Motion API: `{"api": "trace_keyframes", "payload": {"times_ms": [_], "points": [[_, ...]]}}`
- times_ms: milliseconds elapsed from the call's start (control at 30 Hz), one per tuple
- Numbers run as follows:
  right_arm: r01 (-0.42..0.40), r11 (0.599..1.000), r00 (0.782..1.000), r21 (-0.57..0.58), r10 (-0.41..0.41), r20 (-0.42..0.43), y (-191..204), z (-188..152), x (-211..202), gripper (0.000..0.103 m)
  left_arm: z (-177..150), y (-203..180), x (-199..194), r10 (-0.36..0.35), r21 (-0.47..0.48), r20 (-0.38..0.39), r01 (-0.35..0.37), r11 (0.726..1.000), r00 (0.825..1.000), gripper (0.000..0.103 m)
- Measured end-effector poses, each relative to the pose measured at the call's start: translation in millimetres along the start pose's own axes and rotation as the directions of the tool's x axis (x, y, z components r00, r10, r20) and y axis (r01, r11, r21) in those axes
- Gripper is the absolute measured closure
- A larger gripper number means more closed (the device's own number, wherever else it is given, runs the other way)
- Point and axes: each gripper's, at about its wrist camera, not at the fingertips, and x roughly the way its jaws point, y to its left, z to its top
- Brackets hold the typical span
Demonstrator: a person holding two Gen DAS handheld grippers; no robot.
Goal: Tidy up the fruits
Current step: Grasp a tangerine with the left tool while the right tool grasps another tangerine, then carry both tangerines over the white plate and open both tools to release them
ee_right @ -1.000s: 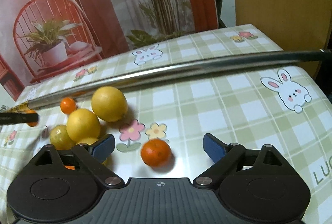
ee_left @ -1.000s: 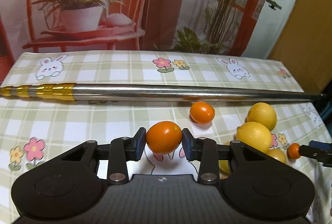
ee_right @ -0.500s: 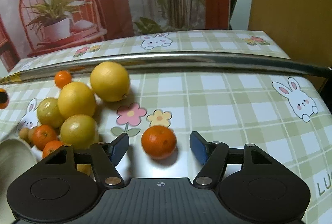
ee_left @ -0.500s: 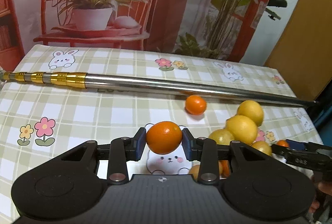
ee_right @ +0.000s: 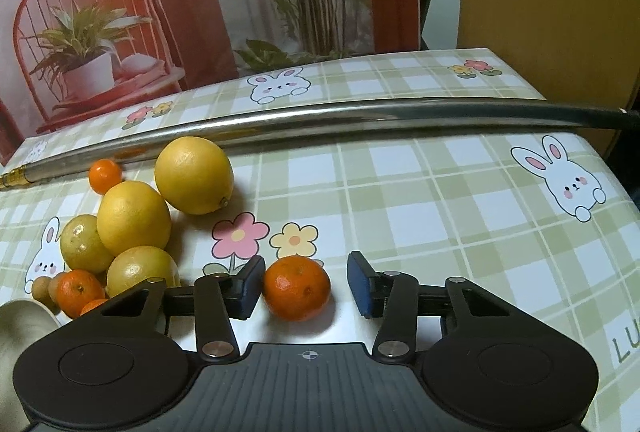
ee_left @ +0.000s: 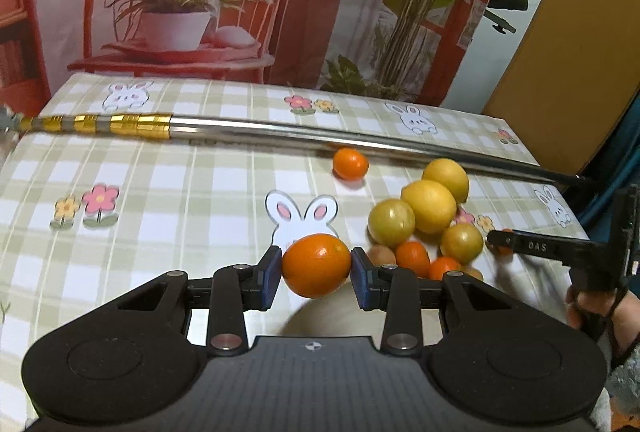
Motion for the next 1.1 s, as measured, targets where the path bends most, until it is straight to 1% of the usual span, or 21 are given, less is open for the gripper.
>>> {"api": "trace_keyframes", "payload": {"times_ms": [67, 133, 233, 300, 500, 567, 667, 867, 1000, 1100], "points": [[0.000, 1.000, 1.000, -0.007, 0.000, -0.004, 2.0, -1.3, -1.6, 0.066, -6.7, 2.1, -3.4, -0.001, -0.010, -0.008, 0.001, 1.000, 1.000, 0.064], [-0.003, 1.000, 1.000, -0.015, 0.003, -0.009, 4.3, -2.9, -3.3, 0.071, -13.4, 3.2, -5.9, -0.002, -0.015, -0.016, 0.001, 1.000, 1.000, 0.064], [0.007, 1.000, 1.000, -0.029, -0.008, -0.011, 7.8, -5.4, -7.1, 0.072, -22.1, 3.9, -7.8, -0.003, -0.021, -0.033, 0.003, 1.000, 0.999, 0.064], [0.001, 1.000, 1.000, -0.024, -0.001, -0.015, 9.1, -6.4, -11.8, 0.072, -26.4, 4.5, -8.1, -0.010, -0.028, -0.044, 0.008, 1.000, 0.999, 0.064], [-0.092, 0.996, 0.996, -0.014, 0.092, 0.015, 20.4, -6.7, -43.3, 0.072, -38.5, 3.6, -7.0, -0.032, -0.027, -0.080, 0.030, 0.999, 0.996, 0.064], [-0.127, 0.991, 0.992, -0.041, 0.127, 0.011, 29.4, -8.6, -53.9, 0.072, -43.4, 2.5, -4.9, -0.036, -0.022, -0.096, 0.034, 0.999, 0.995, 0.064], [-0.168, 0.979, 0.986, -0.114, 0.169, -0.003, 47.9, -13.9, -67.0, 0.072, -50.0, 0.9, -2.0, -0.037, -0.013, -0.115, 0.036, 0.999, 0.993, 0.064], [-0.246, 0.941, 0.969, -0.232, 0.243, -0.042, 85.8, -28.0, -84.1, 0.072, -56.8, -2.5, 1.3, -0.033, 0.015, -0.133, 0.036, 0.999, 0.991, 0.064], [-0.279, 0.911, 0.960, -0.303, 0.269, -0.076, 108.6, -40.2, -89.2, 0.072, -59.3, -2.6, 4.8, -0.028, 0.018, -0.147, 0.031, 0.999, 0.989, 0.064], [-0.292, 0.899, 0.956, -0.326, 0.271, -0.110, 117.0, -47.8, -86.3, 0.073, -62.4, -3.4, 6.6, -0.024, 0.022, -0.154, 0.028, 0.999, 0.988, 0.064]]}}
